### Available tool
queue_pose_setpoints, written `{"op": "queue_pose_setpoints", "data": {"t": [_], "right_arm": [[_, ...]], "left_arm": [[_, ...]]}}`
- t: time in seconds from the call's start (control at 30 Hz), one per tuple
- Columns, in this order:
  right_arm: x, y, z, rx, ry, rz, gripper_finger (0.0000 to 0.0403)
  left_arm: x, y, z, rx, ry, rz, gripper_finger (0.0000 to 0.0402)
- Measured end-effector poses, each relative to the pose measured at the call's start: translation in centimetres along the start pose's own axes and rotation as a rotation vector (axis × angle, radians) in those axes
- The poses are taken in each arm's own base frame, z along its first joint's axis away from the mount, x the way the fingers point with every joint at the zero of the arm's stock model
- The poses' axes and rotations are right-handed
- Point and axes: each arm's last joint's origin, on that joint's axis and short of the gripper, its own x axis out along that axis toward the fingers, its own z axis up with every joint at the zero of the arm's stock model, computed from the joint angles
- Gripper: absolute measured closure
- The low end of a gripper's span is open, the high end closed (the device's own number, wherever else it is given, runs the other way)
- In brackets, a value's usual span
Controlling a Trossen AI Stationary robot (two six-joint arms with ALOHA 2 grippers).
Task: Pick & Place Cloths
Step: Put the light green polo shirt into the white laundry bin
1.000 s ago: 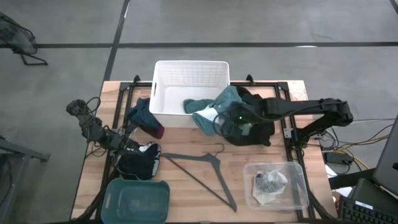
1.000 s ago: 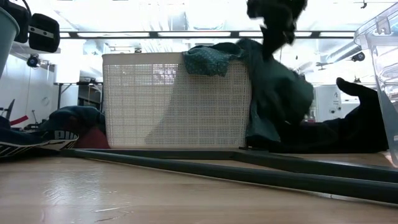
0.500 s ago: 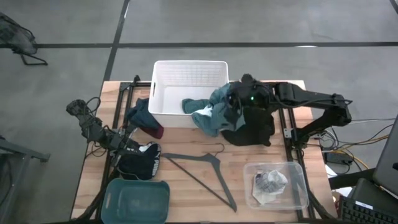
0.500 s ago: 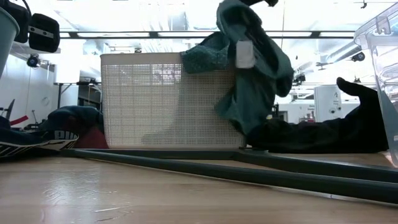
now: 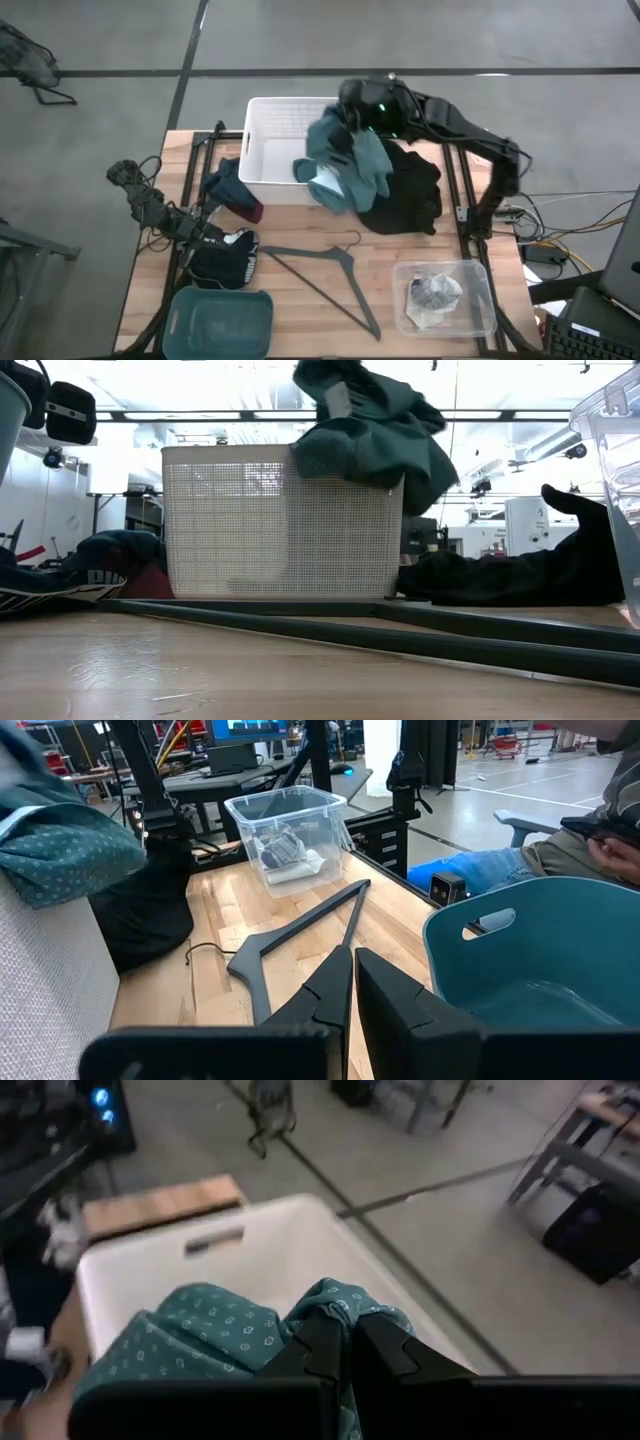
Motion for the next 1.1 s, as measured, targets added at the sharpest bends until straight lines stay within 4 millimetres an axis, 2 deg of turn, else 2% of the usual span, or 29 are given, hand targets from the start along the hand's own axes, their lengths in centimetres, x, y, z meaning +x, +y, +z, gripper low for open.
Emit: {"op": "queue_pose_setpoints", "data": {"t": [0.13, 0.3, 0.4, 0.53, 0.7, 0.87, 0.97, 1.1], "right_arm": [[2.5, -0.7, 2.5, 0.011, -0.086, -0.041, 0.0394], [4.6, -1.1, 3.3, 0.000, -0.283, -0.084, 0.0394], [5.2, -2.0, 3.3, 0.047, -0.305, -0.098, 0.0394], [7.1, -2.9, 1.9, 0.109, -0.210, -0.067, 0.0394], [9.9, -2.0, -0.8, 0.177, -0.008, 0.103, 0.0394], [12.4, -1.2, -4.1, 0.155, 0.243, 0.103, 0.0391], [12.9, -1.0, -5.4, 0.134, 0.353, 0.093, 0.0371], [12.6, -1.0, -6.2, 0.113, 0.439, 0.089, 0.0325]], "left_arm": [[0.0, 0.0, 0.0, 0.000, 0.000, 0.000, 0.0378], [0.0, 0.0, 0.0, 0.000, 0.000, 0.000, 0.0378], [0.0, 0.0, 0.0, 0.000, -0.001, 0.000, 0.0378], [0.0, 0.0, 0.0, 0.000, -0.001, 0.000, 0.0378], [0.0, 0.0, 0.0, 0.000, -0.001, 0.000, 0.0378], [0.0, 0.0, 0.0, 0.000, 0.001, 0.000, 0.0378], [0.0, 0.0, 0.0, 0.000, 0.001, 0.000, 0.0378], [0.0, 0.0, 0.0, -0.001, -0.001, 0.000, 0.0378]]}}
